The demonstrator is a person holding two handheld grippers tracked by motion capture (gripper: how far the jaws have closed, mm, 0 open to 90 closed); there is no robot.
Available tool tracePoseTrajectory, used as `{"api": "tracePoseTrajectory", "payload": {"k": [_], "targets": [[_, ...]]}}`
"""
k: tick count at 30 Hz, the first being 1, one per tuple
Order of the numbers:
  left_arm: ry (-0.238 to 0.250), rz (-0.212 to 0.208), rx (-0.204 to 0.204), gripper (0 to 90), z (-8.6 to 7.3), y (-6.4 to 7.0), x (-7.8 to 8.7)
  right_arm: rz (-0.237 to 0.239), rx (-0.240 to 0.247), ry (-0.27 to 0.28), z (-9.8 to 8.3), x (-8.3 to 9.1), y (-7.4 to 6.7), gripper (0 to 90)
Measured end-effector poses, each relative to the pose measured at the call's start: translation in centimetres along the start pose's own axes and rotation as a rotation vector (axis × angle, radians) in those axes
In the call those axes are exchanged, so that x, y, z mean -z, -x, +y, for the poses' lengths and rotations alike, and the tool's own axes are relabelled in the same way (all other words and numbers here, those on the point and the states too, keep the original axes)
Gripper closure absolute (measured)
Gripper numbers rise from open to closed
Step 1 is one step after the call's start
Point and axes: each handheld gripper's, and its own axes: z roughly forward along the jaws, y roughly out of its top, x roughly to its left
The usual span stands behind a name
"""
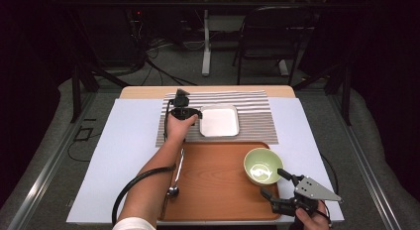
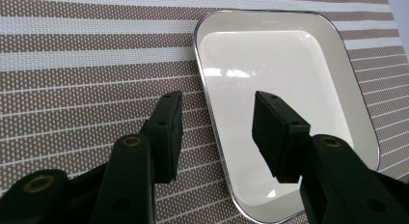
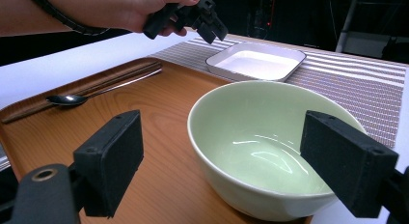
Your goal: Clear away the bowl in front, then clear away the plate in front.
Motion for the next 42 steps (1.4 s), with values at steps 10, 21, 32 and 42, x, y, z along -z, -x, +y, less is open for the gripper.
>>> {"api": "tracePoseTrajectory", "payload": {"k": [10,21,32,42], "targets": [[-0.068,-0.022,0.088,67.4,0.2,-0.2,-1.1,0.000,-0.001,0.001,0.0,0.0,0.0,14.6],[-0.097,-0.056,0.143,79.7,0.1,-0.8,-2.1,0.001,0.003,0.003,0.0,0.1,0.0,14.6],[-0.117,-0.062,0.161,84.5,0.0,-0.9,-2.8,0.000,0.001,0.002,0.0,0.0,0.0,14.7],[-0.121,-0.042,0.178,85.6,-0.1,-0.7,-3.2,0.000,0.003,0.001,0.0,0.1,0.0,14.7]]}}
